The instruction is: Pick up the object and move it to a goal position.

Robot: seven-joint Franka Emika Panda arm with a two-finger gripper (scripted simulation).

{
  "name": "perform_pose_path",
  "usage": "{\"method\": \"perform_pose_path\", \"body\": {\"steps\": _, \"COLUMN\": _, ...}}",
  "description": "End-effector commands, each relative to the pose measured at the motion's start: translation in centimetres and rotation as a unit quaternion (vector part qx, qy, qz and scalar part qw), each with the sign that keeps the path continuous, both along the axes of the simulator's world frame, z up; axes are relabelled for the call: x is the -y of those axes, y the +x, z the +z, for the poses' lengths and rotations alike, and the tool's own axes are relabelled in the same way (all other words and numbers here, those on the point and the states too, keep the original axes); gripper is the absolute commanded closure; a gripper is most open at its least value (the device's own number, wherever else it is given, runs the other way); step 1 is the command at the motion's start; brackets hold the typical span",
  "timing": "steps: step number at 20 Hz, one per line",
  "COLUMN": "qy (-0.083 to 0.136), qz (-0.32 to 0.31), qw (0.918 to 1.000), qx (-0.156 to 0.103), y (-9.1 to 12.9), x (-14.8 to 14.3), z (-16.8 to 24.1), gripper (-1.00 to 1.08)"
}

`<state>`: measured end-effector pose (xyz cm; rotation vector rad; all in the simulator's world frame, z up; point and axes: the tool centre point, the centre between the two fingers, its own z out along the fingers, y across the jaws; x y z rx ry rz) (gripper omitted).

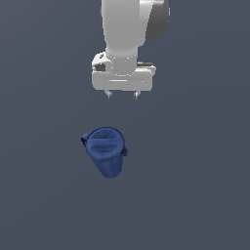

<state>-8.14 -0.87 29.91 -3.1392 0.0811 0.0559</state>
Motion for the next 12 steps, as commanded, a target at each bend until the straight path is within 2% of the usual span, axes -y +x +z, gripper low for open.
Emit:
{"method": "perform_pose_path", "body": {"steps": 1, "qy": 0.0, "qz": 0.0, "qw": 1.0, "qx": 0.0, "y": 0.0, "x": 0.0, "z": 0.0, "gripper": -0.92}}
{"method": "perform_pose_path", "body": {"steps": 10, "qy": 0.0, "qz": 0.0, "qw": 1.0, "qx": 0.0, "y": 0.0, "x": 0.0, "z": 0.0, "gripper": -0.92}}
{"method": "perform_pose_path", "body": {"steps": 11, "qy": 0.0, "qz": 0.0, "qw": 1.0, "qx": 0.0, "y": 0.0, "x": 0.0, "z": 0.0, "gripper": -0.2}}
{"method": "perform_pose_path", "body": {"steps": 12, "qy": 0.0, "qz": 0.0, "qw": 1.0, "qx": 0.0, "y": 0.02, "x": 0.03, "z": 0.0, "gripper": -0.2}}
